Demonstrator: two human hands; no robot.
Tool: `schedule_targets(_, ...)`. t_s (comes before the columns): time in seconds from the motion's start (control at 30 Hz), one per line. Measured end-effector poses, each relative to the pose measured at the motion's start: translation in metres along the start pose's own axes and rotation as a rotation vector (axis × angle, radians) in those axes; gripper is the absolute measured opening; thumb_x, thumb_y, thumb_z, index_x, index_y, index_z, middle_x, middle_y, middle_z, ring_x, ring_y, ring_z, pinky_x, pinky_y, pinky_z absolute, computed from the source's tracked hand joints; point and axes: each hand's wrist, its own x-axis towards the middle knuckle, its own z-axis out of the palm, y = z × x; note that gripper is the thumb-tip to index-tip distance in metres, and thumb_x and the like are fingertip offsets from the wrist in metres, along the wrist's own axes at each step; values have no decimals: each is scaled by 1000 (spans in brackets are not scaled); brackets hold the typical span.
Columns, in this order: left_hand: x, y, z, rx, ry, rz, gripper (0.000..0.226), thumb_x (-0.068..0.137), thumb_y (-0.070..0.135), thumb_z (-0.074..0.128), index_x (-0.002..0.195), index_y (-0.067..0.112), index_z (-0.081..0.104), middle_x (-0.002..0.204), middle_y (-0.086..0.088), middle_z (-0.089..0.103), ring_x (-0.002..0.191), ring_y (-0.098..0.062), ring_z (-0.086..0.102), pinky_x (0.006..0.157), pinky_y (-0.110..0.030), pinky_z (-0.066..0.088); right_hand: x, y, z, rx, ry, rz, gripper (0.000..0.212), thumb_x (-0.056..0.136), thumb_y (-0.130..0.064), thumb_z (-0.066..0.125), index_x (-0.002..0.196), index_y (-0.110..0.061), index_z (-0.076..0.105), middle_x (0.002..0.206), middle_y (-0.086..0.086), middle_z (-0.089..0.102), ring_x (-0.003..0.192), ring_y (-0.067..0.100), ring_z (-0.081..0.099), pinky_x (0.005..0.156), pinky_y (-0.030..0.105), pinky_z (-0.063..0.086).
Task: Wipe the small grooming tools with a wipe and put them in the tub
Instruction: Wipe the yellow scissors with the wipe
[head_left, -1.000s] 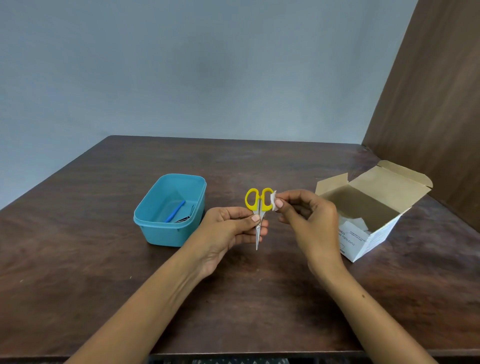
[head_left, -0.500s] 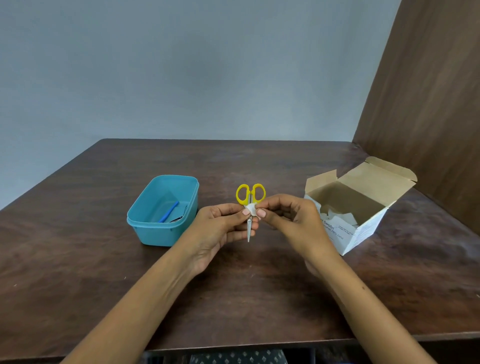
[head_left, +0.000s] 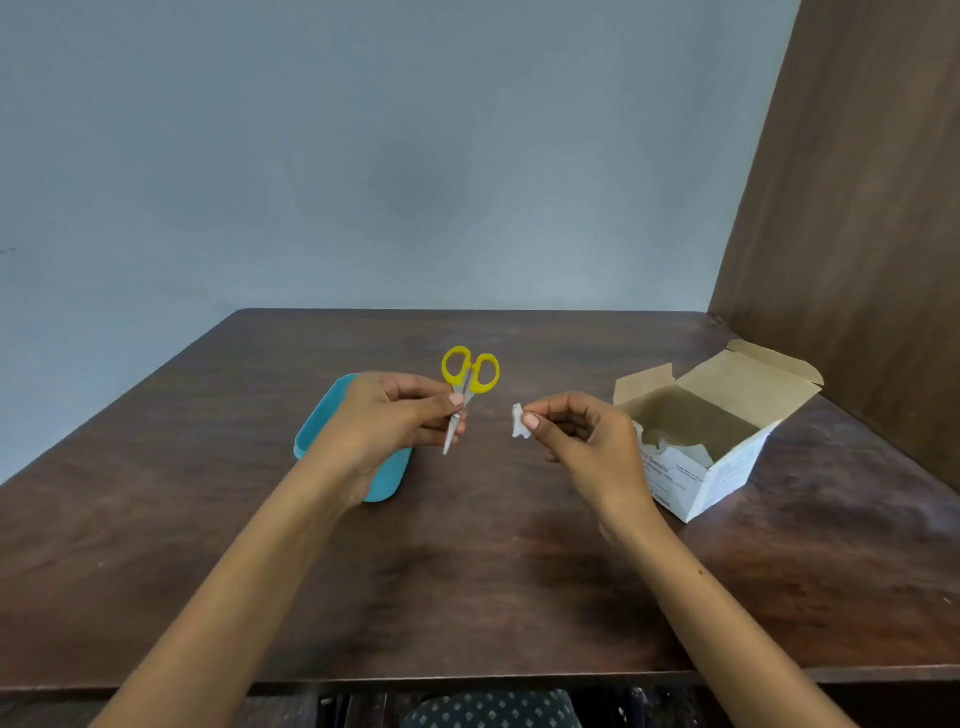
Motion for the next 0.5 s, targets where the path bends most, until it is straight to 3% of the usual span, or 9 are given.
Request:
schedule_targets(0.27,7,16,-55,263,155,-25,7,75,-2,74,80,-4,69,52,-4,69,48,-11,67,47,-17,53,8,-9,23,-78,-23,-53,16,79,-12,73,73,-26,70,75,-8,71,72,4,64,66,25,50)
schedule_targets(0.5,23,13,-71,386,171,-157,16,71,-1,78,83,-8,69,68,-16,70,53,-17,69,56,-25,60,12,4,31,-200,-20,-65,9,79,-13,73,76,-22,72,73,-10,71,72,-1,64,66,22,50)
